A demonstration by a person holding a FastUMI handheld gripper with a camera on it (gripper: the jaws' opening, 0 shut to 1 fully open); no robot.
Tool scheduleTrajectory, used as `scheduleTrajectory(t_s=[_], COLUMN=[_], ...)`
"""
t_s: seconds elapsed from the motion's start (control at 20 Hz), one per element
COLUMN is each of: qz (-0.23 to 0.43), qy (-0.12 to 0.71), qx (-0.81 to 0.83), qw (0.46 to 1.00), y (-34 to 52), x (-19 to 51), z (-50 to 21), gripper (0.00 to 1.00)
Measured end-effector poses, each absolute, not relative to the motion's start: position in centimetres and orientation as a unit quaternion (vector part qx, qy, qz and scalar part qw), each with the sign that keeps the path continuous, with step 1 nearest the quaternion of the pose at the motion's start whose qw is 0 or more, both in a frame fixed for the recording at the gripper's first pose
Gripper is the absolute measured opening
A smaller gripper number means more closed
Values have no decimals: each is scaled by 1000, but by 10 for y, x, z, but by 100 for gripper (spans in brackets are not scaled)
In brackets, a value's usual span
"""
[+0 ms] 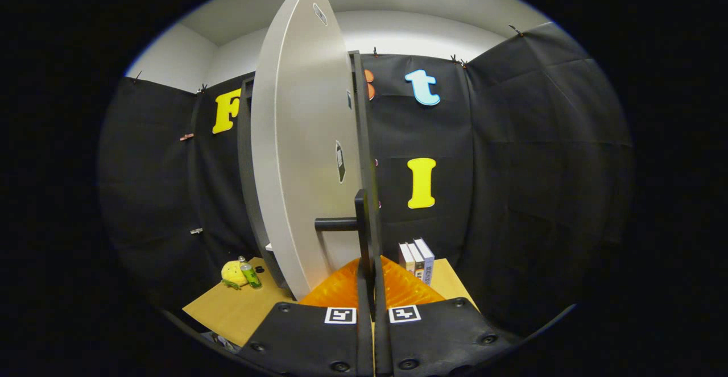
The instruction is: Open the shoe cabinet door, grab the shoes and put them into the shoe cabinet, then close the shoe cabinet door.
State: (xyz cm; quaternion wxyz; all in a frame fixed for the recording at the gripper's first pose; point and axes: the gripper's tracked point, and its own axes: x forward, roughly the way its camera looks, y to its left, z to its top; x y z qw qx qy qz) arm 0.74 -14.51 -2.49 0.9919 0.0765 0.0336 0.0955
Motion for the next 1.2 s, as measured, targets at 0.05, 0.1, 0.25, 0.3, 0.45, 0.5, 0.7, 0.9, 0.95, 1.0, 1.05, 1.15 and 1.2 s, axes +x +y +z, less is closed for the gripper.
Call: scheduleTrajectory(t_s=[0.05,0.1,0.25,0.3,0.45,0.5,0.7,0.9,0.95,1.0,1.05,1.15,1.2], qz=[115,134,138,130,126,118,67,31,28,30,37,45,44], qy=[35,36,33,34,52,55,51,52,53,55,57,60,65], qx=[84,81,66,68,99,99,88,83,76,70,65,52,46], qw=[989,987,988,989,986,987,993,995,995,996,996,996,996], y=[-142,-136,-142,-146,-145,-148,-163,-161,-156,-148,-137,-115,-105], x=[6,5,5,5,-5,-10,-29,-59,-68,-77,-85,-98,-105], z=[-24,-24,-26,-28,-36,-38,-43,-47,-47,-48,-50,-54,-58], gripper=[6,8,11,11,11,11,25,63,65,64,64,78,82])
